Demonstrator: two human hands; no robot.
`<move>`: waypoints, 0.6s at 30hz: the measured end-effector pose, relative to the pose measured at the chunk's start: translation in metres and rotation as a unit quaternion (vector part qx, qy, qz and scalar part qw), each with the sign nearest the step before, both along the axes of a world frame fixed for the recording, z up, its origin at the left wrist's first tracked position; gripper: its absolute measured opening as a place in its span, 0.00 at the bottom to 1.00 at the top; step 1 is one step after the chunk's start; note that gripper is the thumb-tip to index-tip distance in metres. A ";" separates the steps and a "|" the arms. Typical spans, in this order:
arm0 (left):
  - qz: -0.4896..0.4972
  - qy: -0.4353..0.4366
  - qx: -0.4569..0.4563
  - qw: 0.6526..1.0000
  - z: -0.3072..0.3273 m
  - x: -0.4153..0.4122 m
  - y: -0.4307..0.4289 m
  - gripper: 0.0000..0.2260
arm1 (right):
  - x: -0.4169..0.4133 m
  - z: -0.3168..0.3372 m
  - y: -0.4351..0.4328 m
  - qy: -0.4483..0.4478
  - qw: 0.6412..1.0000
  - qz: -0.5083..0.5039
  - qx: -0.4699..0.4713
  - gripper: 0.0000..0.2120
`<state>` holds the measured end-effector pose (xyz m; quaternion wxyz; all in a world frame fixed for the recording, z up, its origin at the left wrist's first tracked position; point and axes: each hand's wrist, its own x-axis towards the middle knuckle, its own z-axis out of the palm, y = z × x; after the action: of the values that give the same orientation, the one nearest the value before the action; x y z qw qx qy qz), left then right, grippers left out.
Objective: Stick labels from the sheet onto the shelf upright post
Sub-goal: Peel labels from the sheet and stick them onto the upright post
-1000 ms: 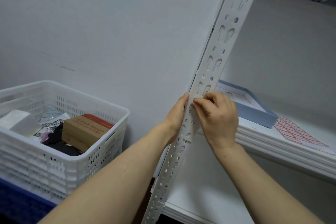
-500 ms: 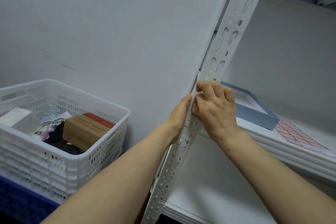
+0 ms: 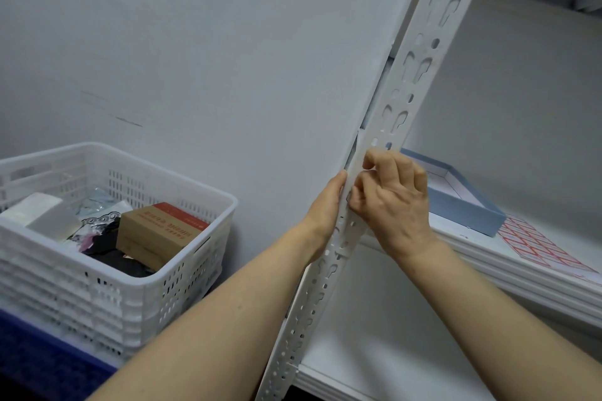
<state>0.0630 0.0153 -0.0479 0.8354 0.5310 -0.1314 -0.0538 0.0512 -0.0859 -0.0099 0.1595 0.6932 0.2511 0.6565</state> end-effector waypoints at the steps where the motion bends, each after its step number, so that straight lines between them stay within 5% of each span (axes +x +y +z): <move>1: -0.001 0.001 0.000 1.000 0.000 0.000 0.000 0.24 | 0.000 -0.001 -0.001 0.001 1.000 0.000 0.004 0.06; 9: -0.027 0.001 -0.005 1.000 0.002 -0.002 0.001 0.23 | -0.004 0.002 -0.018 0.059 0.995 0.010 0.084 0.04; 12: -0.023 0.000 0.004 1.000 0.003 -0.002 0.000 0.22 | -0.018 0.009 -0.024 0.189 0.963 0.091 0.170 0.05; 14: -0.016 0.002 0.016 1.000 0.003 -0.003 0.000 0.22 | -0.032 0.018 -0.027 0.315 0.880 0.166 0.313 0.04; 18: 0.001 0.015 0.024 1.000 0.000 -0.001 -0.001 0.24 | -0.037 0.047 -0.043 0.441 0.602 0.311 0.589 0.08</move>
<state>0.0624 0.0141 -0.0484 0.8241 0.5506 -0.1172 -0.0636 0.0139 -0.1292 0.0370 -0.6271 0.7226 0.0507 0.2863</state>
